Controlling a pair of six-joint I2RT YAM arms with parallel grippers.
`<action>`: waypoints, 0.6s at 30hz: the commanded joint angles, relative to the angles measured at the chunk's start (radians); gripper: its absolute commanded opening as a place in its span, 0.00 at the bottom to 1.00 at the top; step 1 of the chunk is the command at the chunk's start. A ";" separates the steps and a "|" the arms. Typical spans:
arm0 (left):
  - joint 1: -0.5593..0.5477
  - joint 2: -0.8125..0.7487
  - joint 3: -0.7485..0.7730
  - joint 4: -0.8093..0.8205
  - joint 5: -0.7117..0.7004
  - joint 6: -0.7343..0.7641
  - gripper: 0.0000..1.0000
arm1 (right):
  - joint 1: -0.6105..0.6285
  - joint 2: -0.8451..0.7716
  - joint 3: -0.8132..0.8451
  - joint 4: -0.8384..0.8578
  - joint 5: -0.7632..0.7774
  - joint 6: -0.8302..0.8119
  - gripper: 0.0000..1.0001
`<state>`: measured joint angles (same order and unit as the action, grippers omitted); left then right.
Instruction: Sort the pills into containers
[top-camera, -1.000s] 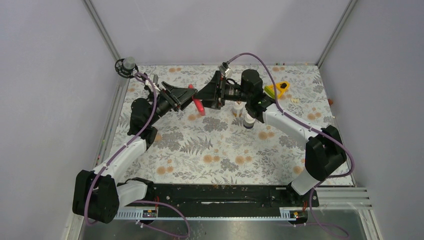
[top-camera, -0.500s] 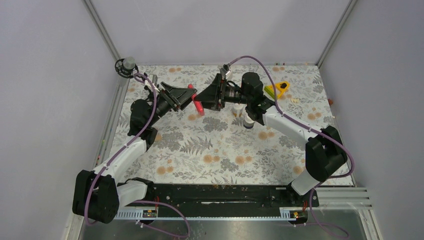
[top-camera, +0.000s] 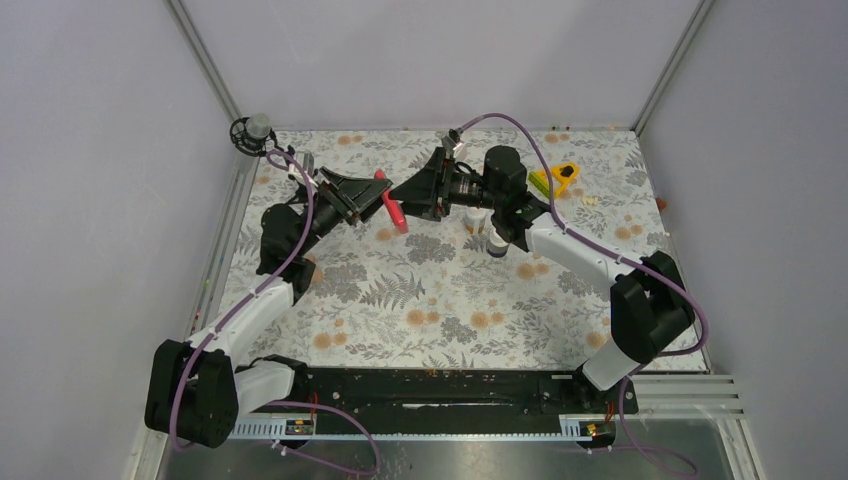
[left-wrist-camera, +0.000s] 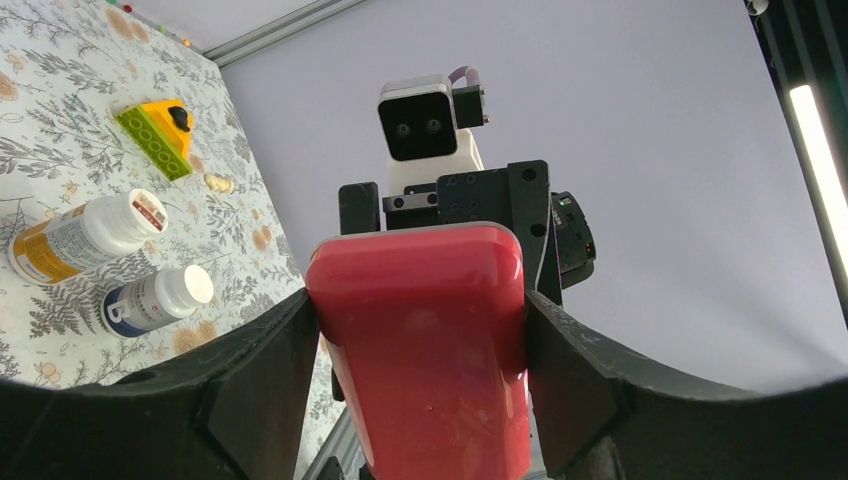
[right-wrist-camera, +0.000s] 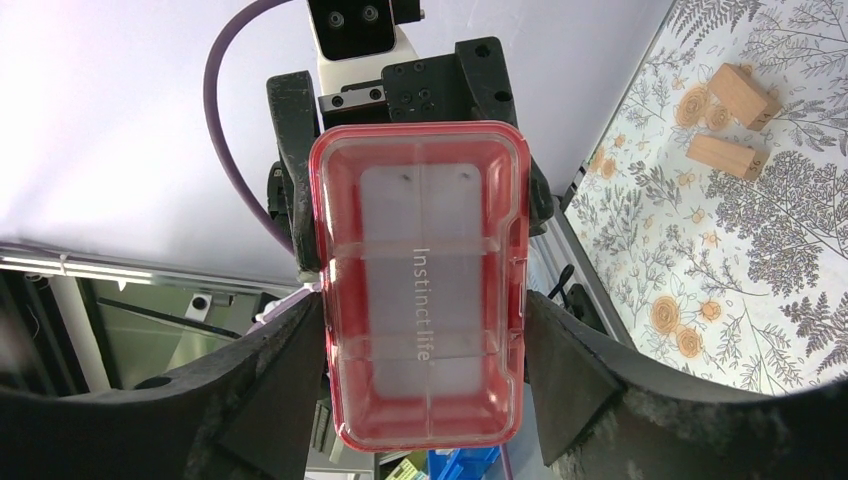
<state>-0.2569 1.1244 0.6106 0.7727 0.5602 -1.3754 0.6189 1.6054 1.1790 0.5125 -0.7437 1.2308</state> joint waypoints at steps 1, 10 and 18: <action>-0.001 -0.037 -0.020 0.133 -0.016 -0.021 0.00 | -0.008 -0.028 0.005 0.100 0.012 0.076 0.44; -0.001 -0.044 -0.083 0.289 -0.041 -0.082 0.00 | -0.019 -0.034 0.014 0.253 0.009 0.260 0.36; -0.001 -0.066 -0.085 0.263 -0.052 -0.067 0.00 | -0.021 -0.033 0.001 0.256 0.004 0.262 0.33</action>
<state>-0.2581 1.0805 0.5331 0.9806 0.4965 -1.4834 0.6147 1.6054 1.1660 0.6834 -0.7639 1.4380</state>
